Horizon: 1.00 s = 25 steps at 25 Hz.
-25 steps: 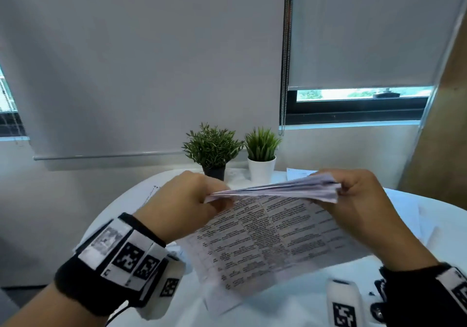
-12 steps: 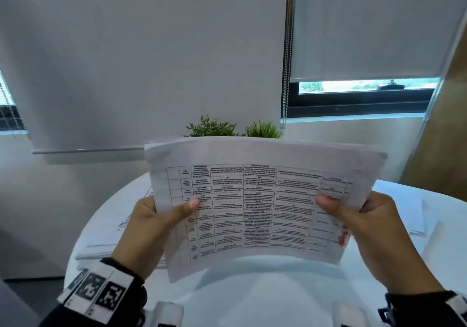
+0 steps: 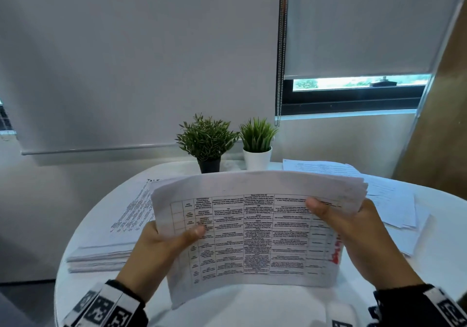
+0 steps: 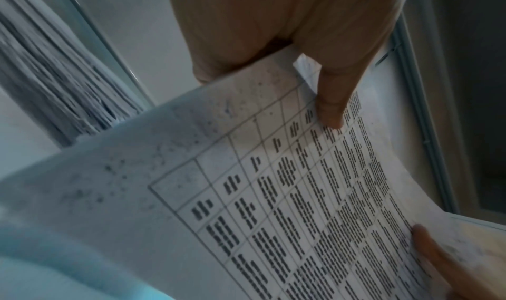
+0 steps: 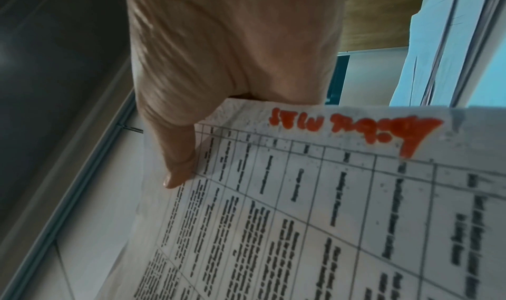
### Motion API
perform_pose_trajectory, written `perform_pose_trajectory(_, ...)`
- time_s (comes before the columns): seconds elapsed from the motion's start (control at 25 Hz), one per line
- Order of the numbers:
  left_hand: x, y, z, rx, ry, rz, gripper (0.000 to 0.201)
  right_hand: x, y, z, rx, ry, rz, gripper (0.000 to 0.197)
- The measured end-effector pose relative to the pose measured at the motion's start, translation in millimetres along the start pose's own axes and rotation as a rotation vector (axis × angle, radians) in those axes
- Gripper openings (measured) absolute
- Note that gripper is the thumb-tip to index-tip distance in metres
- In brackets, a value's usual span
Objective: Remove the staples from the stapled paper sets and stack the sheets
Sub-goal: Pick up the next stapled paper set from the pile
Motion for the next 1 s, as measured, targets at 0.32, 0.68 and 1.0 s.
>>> perform_pose_trajectory(0.32, -12, -1, -5, -0.001, -0.084, 0.088, 0.048, 22, 9, -6, -0.021, 0.112, -0.005, 0.021)
perform_pose_trajectory(0.68, 58, 4, 10, 0.352, 0.095, 0.842, 0.099, -23, 18, 37, -0.128, 0.109, -0.275, 0.014)
perform_pose_trajectory(1.0, 73, 42, 55, -0.122, -0.030, 0.553, 0.016, -63, 62, 62, -0.459, 0.004, -0.555, 0.018)
Point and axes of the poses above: each hand's wrist, its own z-axis towards the middle knuckle, its own y-axis out of the palm, x = y × z, the point moved 7 cm from there along z, towards the middle knuckle, and after that the axes turned 12 degrees about -x, right-handed, at the moved point
